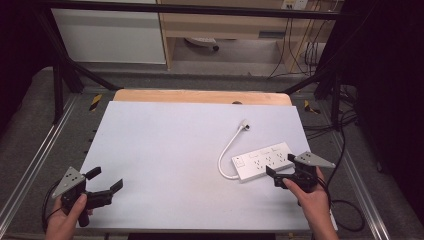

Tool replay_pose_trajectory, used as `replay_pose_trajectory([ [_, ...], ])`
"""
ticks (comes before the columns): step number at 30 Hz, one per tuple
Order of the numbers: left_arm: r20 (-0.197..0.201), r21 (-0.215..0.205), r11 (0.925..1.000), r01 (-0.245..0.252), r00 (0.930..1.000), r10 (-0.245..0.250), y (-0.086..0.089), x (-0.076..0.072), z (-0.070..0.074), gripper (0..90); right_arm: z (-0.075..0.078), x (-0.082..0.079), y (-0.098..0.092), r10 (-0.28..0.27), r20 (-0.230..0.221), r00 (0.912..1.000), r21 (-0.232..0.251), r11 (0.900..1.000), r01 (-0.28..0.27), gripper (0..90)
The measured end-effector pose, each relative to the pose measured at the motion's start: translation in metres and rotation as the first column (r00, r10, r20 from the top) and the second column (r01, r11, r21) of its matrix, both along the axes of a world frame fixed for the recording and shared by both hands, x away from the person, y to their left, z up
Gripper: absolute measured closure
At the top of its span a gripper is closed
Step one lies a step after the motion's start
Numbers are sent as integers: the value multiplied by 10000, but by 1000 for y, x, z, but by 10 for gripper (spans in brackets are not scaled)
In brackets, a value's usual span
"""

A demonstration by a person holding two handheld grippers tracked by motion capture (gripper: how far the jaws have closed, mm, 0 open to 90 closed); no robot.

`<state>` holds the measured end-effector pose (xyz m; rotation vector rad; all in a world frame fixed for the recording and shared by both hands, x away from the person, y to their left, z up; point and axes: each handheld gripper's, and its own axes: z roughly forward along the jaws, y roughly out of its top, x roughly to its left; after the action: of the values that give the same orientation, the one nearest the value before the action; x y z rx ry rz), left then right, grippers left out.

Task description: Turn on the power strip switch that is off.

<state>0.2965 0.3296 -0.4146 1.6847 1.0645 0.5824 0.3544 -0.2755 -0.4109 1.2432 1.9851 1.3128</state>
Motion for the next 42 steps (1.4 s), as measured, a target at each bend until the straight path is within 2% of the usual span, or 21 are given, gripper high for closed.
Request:
replay_pose_trajectory([
  [3, -20, 13, 10000, 3, 10000, -3, 0, 0, 0, 57, 0, 5, -1, -79, -12, 10000, -66, 9999, 79, 25],
  [20, -48, 31, 10000, 26, 10000, -26, 0, 0, 0, 57, 6, 28, -8, -554, -179, 9983, 249, 9981, 559, 78],
  [30, -42, 22, 10000, 37, 10000, -37, 0, 0, 0, 57, 8, 38, -10, -665, -171, 9976, 200, 9976, 668, 87],
  [42, -61, 19, 10000, 33, 10000, -33, 0, 0, 0, 57, 8, 50, -12, -854, -245, 9960, 158, 9962, 858, 203],
])
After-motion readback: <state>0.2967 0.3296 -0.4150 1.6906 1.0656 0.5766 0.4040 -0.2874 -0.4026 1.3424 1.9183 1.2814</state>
